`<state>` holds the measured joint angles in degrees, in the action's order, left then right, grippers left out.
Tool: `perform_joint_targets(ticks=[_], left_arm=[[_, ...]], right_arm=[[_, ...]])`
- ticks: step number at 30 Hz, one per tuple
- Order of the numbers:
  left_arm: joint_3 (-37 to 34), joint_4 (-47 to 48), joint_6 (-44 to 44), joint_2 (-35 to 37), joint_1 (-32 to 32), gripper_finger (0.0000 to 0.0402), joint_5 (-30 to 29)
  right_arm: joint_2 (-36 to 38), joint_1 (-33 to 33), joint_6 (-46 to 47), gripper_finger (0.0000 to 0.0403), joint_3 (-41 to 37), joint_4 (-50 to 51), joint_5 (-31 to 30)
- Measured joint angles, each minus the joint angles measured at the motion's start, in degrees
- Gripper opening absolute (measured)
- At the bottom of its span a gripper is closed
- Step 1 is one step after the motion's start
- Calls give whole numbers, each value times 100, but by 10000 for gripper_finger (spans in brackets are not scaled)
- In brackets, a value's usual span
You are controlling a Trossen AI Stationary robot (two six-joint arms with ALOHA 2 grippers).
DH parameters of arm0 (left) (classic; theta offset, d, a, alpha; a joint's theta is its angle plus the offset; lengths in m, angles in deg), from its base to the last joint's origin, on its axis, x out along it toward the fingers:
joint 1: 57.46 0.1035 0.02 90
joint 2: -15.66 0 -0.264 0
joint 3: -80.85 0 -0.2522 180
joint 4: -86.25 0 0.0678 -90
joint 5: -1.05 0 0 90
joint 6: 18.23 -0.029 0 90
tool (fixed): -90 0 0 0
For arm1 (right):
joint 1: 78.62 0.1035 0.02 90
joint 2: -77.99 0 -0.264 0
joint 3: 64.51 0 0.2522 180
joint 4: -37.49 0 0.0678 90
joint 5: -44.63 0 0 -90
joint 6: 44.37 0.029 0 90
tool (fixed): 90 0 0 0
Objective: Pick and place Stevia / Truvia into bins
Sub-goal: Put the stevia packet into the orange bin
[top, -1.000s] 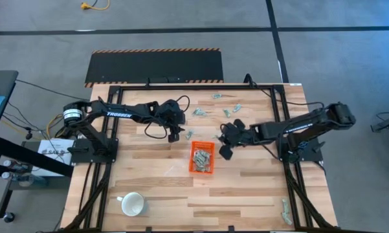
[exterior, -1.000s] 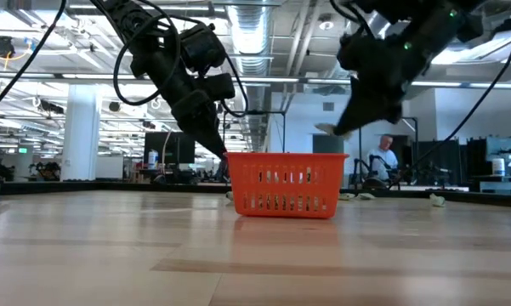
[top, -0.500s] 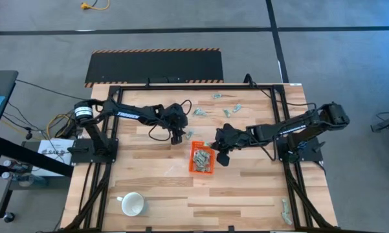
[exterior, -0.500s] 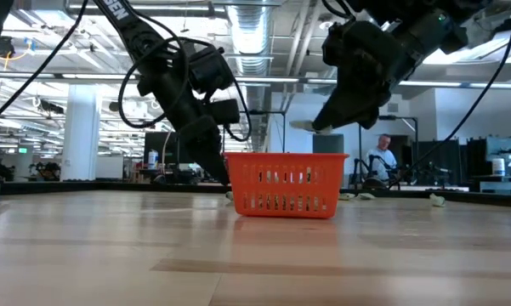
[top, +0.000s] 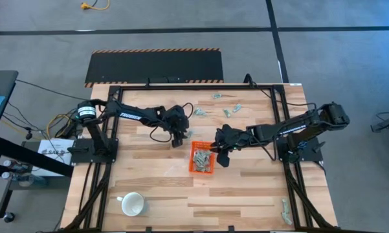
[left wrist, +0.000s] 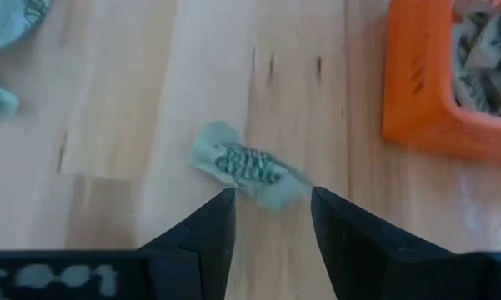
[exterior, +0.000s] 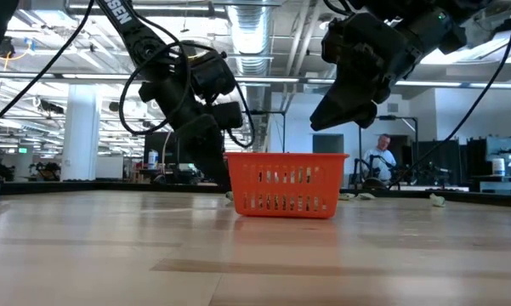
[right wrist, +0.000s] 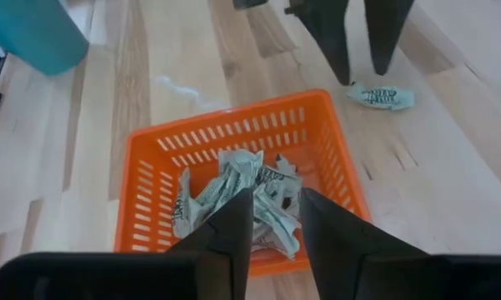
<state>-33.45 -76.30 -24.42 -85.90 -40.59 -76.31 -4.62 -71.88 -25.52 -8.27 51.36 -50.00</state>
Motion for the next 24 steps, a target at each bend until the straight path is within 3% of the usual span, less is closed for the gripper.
perform_joint_targets(ticks=[7, 11, 18, 24], left_arm=[[3, -196, 110, -86, -59, 185, -24], [4, -140, 150, -83, -116, 200, -391], [4, -168, 82, -83, -348, 204, -884], [33, -167, 64, -339, -426, 204, -911]], right_arm=[[0, 0, 3, 95, 0, 119, -2], [0, 0, 4, 95, 0, 126, -2], [0, 0, 6, 95, 0, 128, -4], [0, -2, 13, 95, 0, 129, -7]])
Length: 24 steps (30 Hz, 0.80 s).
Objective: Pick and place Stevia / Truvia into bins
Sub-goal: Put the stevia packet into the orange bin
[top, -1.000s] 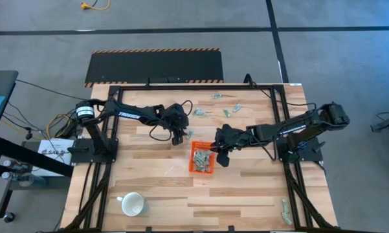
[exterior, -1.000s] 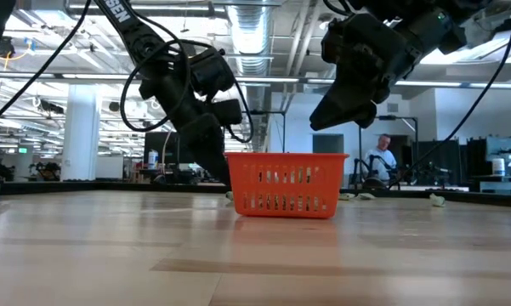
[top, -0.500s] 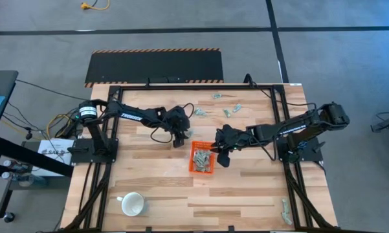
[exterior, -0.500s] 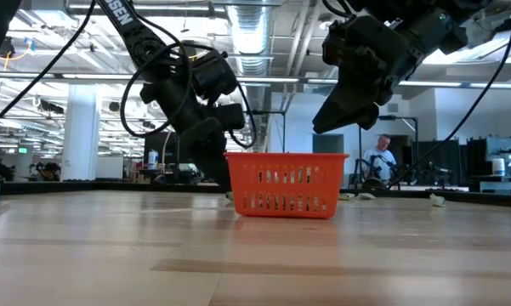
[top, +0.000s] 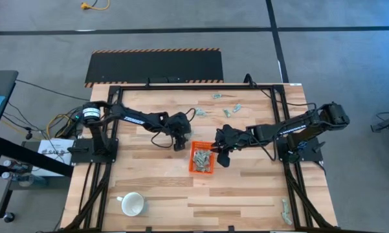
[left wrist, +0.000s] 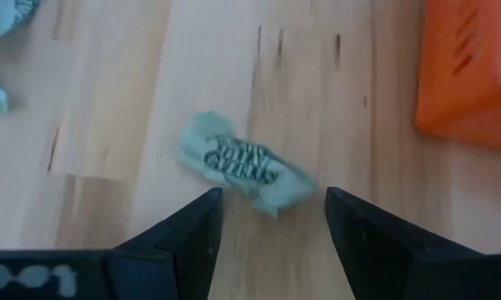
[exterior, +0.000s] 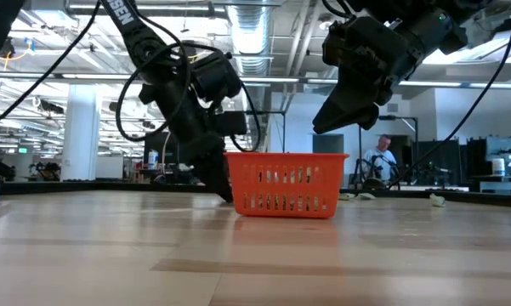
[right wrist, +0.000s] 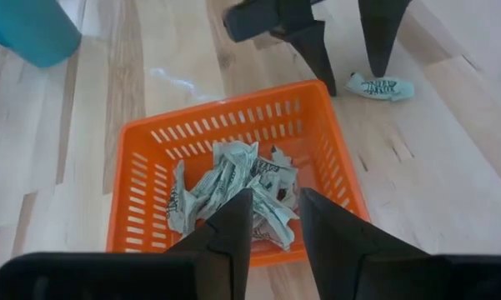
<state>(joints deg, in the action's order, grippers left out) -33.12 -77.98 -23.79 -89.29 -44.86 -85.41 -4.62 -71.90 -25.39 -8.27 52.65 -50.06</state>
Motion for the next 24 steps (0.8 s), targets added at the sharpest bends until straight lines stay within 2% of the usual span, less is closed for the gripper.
perform_joint_targets(ticks=[8, 12, 16, 24], left_arm=[[85, -46, 10, -126, 2, 203, 21], [80, -185, -82, -129, 2, 187, 21], [80, -267, -184, -141, 0, 141, 22], [78, -304, -220, -144, 2, 15, 1]], right_arm=[[0, 2, 2, 95, 0, 63, -7], [0, 2, 4, 95, 0, 166, -39], [0, 2, 4, 95, 0, 193, -221], [59, 2, -8, 93, 1, 298, -337]])
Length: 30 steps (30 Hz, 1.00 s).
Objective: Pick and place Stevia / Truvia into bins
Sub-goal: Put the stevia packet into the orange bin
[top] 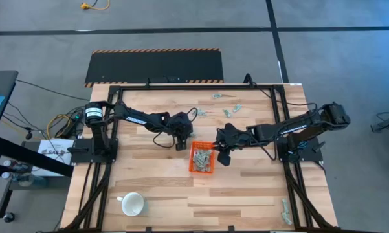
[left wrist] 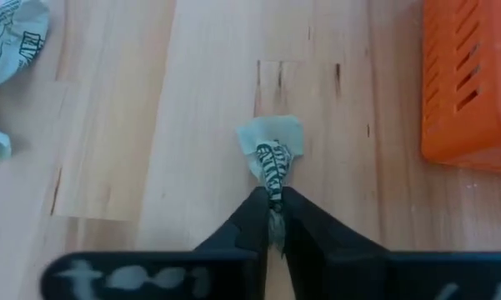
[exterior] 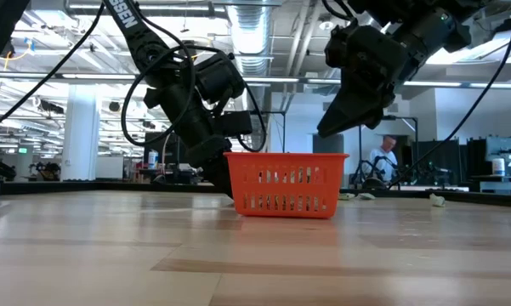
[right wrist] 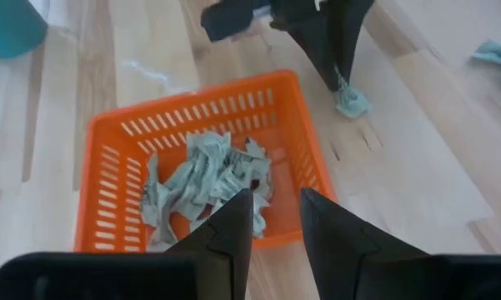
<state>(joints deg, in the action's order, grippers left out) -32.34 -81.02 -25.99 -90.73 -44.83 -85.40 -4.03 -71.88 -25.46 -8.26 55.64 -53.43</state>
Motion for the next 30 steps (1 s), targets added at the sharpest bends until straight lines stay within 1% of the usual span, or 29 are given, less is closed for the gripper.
perform_joint_targets(ticks=[1, 4, 9, 16, 19, 21, 24, 28, 30], left_arm=[[0, -3, -1, 0, 0, 9, 1], [-2, -7, -3, 0, 0, 9, -53], [-9, 172, -3, 154, 12, 4, -491], [-11, 687, 0, 960, 90, 2, -827], [-13, 682, 3, 1395, 81, 2, -852], [-11, 635, 16, 1636, 35, 2, -655], [-3, 471, 16, 1848, -100, 2, -112], [-2, 297, 11, 1836, -387, 1, 732], [-2, 241, -15, 1751, -564, 1, 875]], right_arm=[[0, 0, -3, 92, 1, 11, 0], [90, 0, -9, 87, 0, 118, -59], [325, -1, 10, 77, 3, 601, -579], [972, -9, 399, 70, -1, 1539, -1331], [1212, -49, 546, 70, -6, 1946, -1667], [1337, -116, 648, 70, 2, 2070, -1760], [1518, -225, 785, 70, -44, 2372, -1762], [1792, -347, 938, 70, -319, 2466, -1708], [1923, -377, 1195, 70, -402, 2645, -1663]])
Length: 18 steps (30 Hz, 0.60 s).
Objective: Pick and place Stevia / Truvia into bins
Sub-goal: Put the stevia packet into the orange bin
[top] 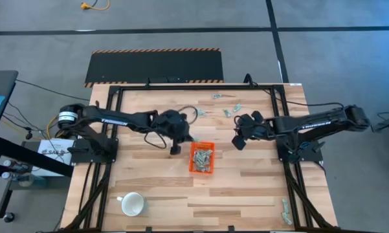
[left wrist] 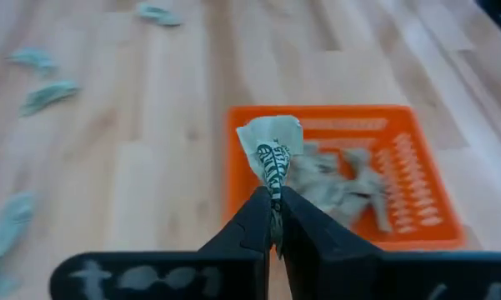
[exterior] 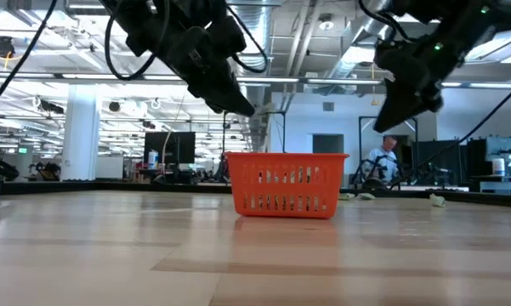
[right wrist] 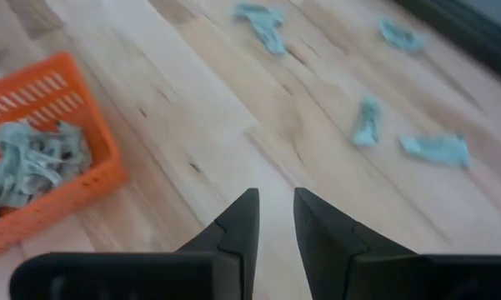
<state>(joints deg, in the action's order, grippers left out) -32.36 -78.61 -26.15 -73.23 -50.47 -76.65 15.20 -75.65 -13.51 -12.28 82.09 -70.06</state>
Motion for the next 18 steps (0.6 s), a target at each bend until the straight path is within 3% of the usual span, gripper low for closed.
perform_joint_targets(ticks=[6, 18], left_arm=[[-2, -454, 1, -468, -335, 5, 9], [2, -786, -48, -1055, -335, 9, -73]], right_arm=[[319, -12, 1139, 70, -86, 1028, 13], [345, -14, 3771, 70, -86, 2670, 128]])
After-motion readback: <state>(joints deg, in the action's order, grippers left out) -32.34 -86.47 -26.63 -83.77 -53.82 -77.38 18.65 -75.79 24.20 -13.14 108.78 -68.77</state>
